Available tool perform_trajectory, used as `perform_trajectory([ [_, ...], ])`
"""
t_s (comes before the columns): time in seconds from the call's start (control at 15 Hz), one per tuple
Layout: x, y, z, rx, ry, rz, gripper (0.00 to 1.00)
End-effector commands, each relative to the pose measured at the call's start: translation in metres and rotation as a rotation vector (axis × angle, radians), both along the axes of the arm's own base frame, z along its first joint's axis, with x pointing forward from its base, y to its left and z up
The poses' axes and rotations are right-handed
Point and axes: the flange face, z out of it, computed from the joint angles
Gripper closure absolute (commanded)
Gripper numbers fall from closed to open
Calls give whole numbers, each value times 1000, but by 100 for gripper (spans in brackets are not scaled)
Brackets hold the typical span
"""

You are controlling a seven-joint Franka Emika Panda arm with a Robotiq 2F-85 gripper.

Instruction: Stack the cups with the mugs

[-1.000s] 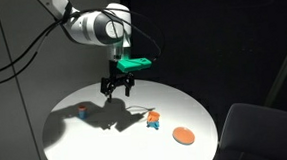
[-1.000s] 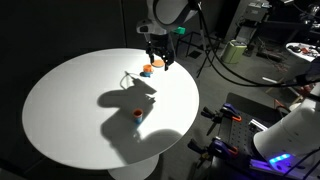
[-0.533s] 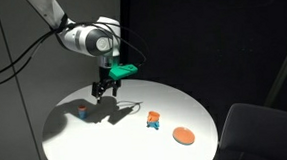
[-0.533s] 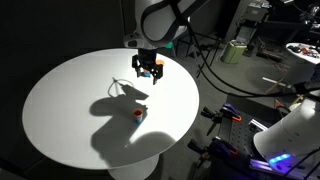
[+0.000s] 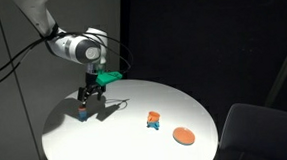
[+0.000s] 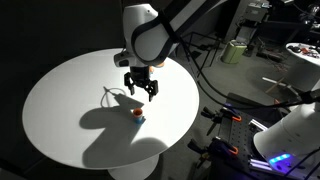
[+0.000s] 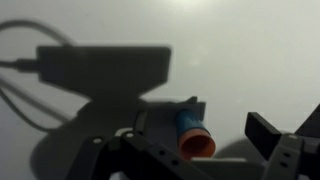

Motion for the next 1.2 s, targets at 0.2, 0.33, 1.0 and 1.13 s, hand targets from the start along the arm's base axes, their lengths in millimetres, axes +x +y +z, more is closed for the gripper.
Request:
perform_trajectory([
  [0.2, -4, 29, -28, 33, 36, 59, 0],
  [0.33, -7, 37, -36, 34, 51, 72, 0],
  [1.0, -13, 46, -51, 36, 71, 89, 34],
  [1.13, -13, 45, -49, 38, 68, 87, 51],
])
